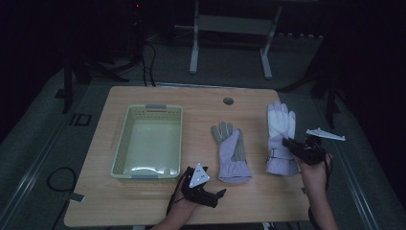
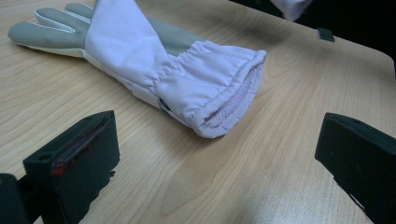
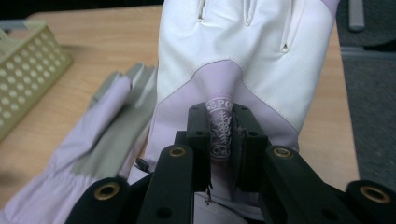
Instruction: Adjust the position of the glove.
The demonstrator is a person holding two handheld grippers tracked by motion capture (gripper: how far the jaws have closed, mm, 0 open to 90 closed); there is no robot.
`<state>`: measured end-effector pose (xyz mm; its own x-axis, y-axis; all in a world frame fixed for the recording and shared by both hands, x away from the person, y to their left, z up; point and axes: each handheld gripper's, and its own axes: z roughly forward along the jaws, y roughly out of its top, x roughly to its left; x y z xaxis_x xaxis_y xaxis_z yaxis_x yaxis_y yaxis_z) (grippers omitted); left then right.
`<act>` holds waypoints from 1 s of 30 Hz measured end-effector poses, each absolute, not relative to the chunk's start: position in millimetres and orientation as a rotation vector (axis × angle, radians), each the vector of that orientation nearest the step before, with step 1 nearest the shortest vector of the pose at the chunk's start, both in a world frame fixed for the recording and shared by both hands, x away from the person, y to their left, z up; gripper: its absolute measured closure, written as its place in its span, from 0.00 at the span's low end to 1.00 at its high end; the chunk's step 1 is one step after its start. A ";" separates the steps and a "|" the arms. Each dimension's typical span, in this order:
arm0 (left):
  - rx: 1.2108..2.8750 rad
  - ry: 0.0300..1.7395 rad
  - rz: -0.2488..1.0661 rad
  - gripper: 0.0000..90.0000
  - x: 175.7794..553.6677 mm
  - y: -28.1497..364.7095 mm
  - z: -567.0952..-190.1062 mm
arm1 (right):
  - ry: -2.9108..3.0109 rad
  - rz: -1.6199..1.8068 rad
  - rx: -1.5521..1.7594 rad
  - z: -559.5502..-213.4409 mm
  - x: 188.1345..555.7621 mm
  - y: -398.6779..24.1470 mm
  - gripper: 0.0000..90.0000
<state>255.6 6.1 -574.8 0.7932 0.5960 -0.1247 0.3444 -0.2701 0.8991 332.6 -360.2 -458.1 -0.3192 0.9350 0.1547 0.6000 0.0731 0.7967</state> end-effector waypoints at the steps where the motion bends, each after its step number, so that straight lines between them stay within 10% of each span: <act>1: 1.885 0.714 0.286 0.00 255.6 6.2 -574.8 | 1.951 1.133 1.534 -458.2 330.2 -360.7 0.88; 30: 1.885 0.712 0.284 0.00 255.7 6.1 -574.8 | 2.022 0.937 1.582 -532.0 353.0 -363.5 0.74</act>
